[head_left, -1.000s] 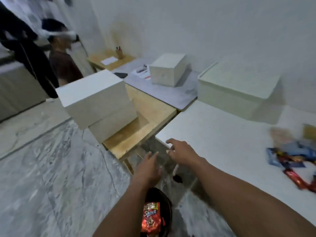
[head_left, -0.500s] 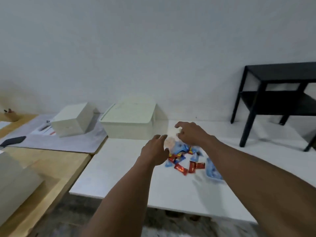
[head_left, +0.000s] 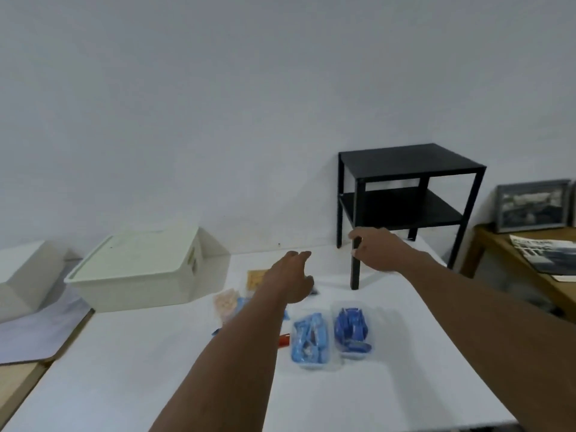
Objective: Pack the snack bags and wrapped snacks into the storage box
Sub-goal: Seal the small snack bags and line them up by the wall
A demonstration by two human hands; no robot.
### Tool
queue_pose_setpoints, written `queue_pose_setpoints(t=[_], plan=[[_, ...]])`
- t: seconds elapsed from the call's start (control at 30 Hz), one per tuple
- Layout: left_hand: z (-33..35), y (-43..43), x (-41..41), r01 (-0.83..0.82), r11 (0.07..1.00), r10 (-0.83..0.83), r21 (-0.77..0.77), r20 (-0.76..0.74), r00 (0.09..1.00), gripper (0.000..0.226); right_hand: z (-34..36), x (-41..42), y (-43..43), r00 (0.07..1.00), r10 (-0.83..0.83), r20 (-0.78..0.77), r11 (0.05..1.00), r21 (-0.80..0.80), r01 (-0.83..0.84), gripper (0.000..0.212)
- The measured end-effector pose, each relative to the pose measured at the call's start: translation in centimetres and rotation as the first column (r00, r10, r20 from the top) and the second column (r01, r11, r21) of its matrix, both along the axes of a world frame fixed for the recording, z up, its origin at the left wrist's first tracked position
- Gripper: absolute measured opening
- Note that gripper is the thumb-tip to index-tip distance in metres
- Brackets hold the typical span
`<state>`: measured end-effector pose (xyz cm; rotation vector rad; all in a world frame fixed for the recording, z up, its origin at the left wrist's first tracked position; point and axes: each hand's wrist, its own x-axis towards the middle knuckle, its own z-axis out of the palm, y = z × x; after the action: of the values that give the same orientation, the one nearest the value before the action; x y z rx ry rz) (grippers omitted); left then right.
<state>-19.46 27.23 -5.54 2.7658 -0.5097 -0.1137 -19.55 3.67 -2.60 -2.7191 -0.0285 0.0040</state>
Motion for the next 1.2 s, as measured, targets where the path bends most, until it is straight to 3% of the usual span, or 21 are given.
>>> queue_pose_setpoints(t=[0.23,0.4,0.53,0.8,1.07,1.2], plan=[[1.3,-0.9,2.8,0.028,0.997,-0.028,0.07,-0.002,1.0,0.066,0.8,3.9,-2.0,0.999,-0.037,0.023,0.999,0.009,0.037,0.042],[1.8,3.2,5.8,-0.012,0.991,0.014,0.136,-0.013,1.0,0.069,-0.5,9.3,4.1,0.996,0.089,-0.019,0.987,0.136,-0.086,0.04],[2.1,7.2,9.5,-0.052,0.991,0.05,0.122,0.018,0.999,0.067,-2.7,13.6,8.9,0.993,0.097,-0.062,0.964,0.255,-0.079,0.034],[-4.1,11.2,16.9,-0.051,0.995,0.062,0.082,-0.131,0.989,0.068,-7.3,19.5,14.0,0.988,0.05,-0.146,0.986,0.162,-0.026,0.035],[-11.2,9.7,19.6,0.004,0.999,0.009,0.041,-0.304,0.953,0.067,-12.8,21.1,12.6,0.952,-0.065,-0.299,0.993,0.07,0.09,0.037],[-13.5,9.6,20.5,-0.035,0.999,0.045,0.034,-0.361,0.932,0.068,-15.6,22.9,13.0,0.931,-0.044,-0.363,0.993,0.09,0.082,0.037]])
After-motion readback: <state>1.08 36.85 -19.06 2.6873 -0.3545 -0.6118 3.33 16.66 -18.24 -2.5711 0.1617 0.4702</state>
